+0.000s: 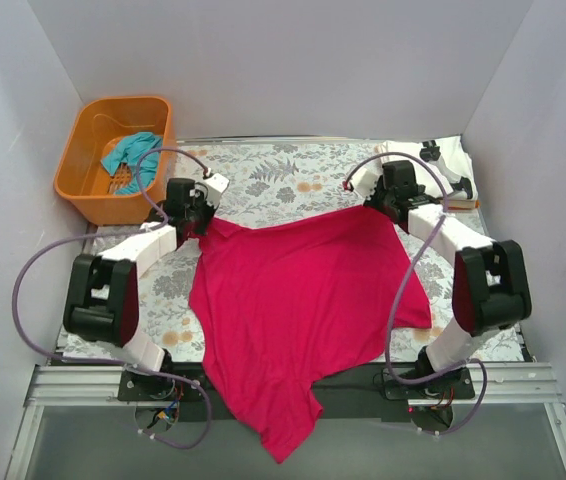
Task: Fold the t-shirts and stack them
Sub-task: Flatten the tshirt out
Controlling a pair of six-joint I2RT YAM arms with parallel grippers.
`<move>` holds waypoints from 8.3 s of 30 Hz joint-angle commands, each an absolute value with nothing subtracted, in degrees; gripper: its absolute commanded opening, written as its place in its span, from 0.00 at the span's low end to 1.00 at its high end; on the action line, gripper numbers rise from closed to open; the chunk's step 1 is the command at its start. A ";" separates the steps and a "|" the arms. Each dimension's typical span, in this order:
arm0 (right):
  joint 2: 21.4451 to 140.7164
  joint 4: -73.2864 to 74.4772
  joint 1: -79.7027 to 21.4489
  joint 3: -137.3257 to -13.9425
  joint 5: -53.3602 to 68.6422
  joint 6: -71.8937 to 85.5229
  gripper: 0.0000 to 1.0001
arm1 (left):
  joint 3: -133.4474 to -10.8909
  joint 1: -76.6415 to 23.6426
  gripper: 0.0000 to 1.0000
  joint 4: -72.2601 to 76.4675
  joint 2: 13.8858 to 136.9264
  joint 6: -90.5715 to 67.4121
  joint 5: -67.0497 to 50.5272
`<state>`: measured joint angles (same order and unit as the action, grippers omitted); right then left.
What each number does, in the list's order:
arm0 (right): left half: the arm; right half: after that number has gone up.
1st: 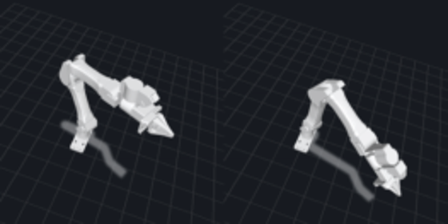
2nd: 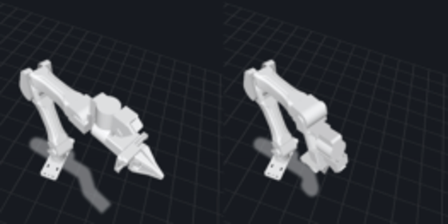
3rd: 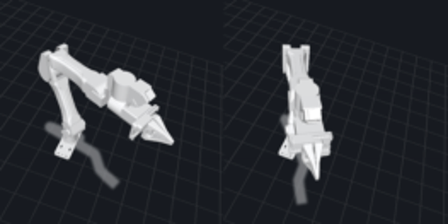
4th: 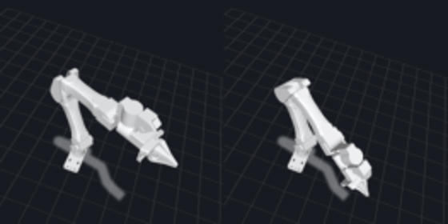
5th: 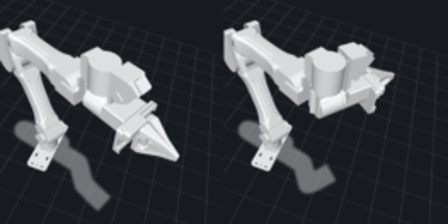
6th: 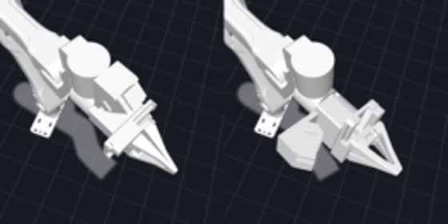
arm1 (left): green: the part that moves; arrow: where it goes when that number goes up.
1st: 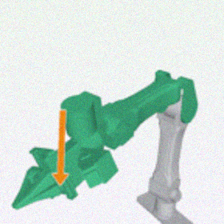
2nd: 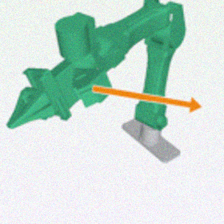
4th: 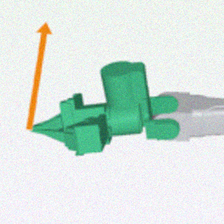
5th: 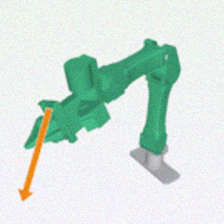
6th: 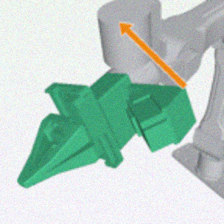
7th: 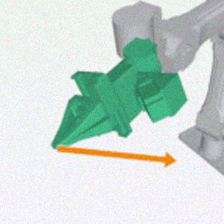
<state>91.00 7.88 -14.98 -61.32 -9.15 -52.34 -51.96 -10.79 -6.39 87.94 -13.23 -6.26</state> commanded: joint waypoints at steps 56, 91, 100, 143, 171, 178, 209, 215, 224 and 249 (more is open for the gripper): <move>101.16 47.64 -15.90 -63.01 -2.46 -45.35 0.25 | -80.93 -1.76 0.21 -26.36 121.19 -11.69 9.05; 102.66 50.01 -18.37 -56.08 -4.48 -46.49 0.14 | -39.82 -17.93 0.24 -42.62 80.86 8.26 -11.77; 93.96 57.47 -19.78 -50.97 -3.26 -50.44 0.15 | -41.65 -21.36 0.24 -58.95 70.41 12.74 -21.87; 138.25 43.86 -13.27 -117.16 -9.58 -43.24 0.42 | -117.41 -5.71 0.22 -24.34 141.32 -21.71 -10.01; 134.40 35.16 -14.15 -120.59 -16.35 -37.62 0.45 | -127.97 -6.68 0.51 -14.24 147.84 -24.26 -5.80; 125.36 35.51 -15.73 -116.56 -10.57 -35.24 0.51 | -122.63 -6.68 0.51 -17.40 135.65 -22.51 -8.26; 111.00 48.60 -21.70 -79.82 9.57 -33.31 0.22 | -77.08 -0.09 0.18 -24.78 116.63 -9.67 1.84; 112.06 48.08 -25.75 -78.92 12.30 -30.94 0.22 | -83.92 -0.09 0.25 -28.20 117.60 -9.05 -3.13; 107.76 48.69 -23.99 -82.36 6.69 -29.44 0.25 | -91.84 -3.86 0.33 -31.99 116.11 -13.88 -11.77; 104.94 55.46 -25.40 -65.13 7.82 -30.67 0.18 | -118.83 -9.67 0.30 -26.90 139.48 -28.74 -9.14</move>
